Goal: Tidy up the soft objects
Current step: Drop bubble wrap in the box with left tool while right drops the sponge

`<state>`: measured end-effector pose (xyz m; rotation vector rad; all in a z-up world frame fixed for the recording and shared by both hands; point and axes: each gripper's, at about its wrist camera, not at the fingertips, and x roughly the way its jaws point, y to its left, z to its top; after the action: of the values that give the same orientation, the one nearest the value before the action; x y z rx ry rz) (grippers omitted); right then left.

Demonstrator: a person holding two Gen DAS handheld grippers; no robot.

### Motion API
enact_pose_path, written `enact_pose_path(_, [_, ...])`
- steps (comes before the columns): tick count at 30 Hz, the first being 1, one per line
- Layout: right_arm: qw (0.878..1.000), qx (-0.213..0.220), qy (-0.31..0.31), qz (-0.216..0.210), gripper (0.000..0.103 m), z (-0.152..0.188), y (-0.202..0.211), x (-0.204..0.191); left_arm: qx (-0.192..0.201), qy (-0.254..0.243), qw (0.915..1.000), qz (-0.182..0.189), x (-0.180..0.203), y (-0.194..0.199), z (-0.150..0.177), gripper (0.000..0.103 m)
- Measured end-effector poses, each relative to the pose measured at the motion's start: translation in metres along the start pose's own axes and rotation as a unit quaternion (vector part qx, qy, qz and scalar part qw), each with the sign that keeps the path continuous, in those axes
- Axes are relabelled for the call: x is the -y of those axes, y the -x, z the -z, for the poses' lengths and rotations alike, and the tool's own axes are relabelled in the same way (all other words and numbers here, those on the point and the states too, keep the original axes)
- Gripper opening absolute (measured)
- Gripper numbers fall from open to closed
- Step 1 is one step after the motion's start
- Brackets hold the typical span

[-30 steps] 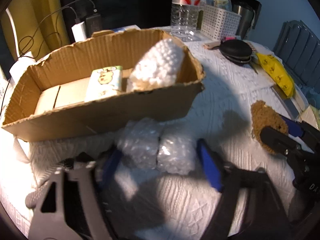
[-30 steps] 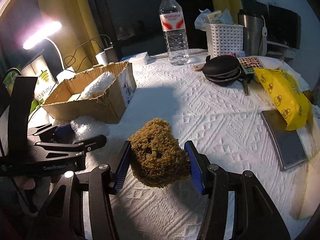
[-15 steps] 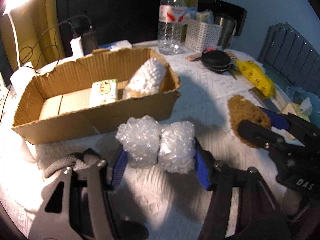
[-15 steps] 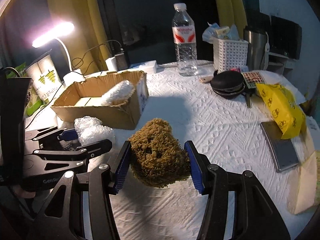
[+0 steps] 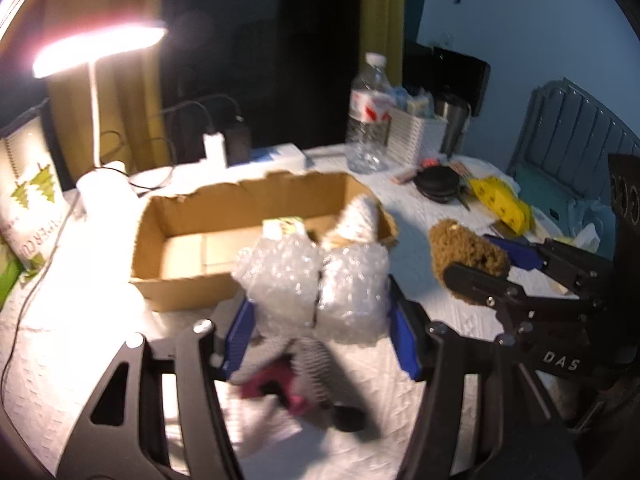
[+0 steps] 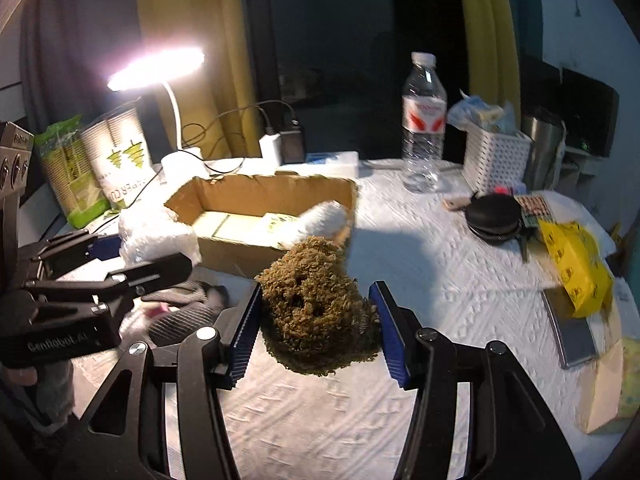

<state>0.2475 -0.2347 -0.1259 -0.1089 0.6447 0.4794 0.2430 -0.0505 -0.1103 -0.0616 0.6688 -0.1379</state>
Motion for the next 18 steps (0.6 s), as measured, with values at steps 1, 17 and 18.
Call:
enact_pose_path(1, [1.000, 0.002, 0.004, -0.001, 0.057, -0.003, 0.000, -0.005, 0.003, 0.001, 1.0000, -0.002, -0.005, 0.003, 0.000, 0.060])
enact_pose_path(17, [1.000, 0.014, 0.026, -0.003, 0.057, -0.048, -0.031, -0.054, 0.032, 0.047, 0.9978, -0.032, -0.104, 0.001, -0.018, 0.061])
enact_pose_path(18, [1.000, 0.015, 0.027, -0.004, 0.057, -0.051, -0.035, -0.057, 0.031, 0.051, 0.9976, -0.034, -0.111, -0.003, -0.020, 0.061])
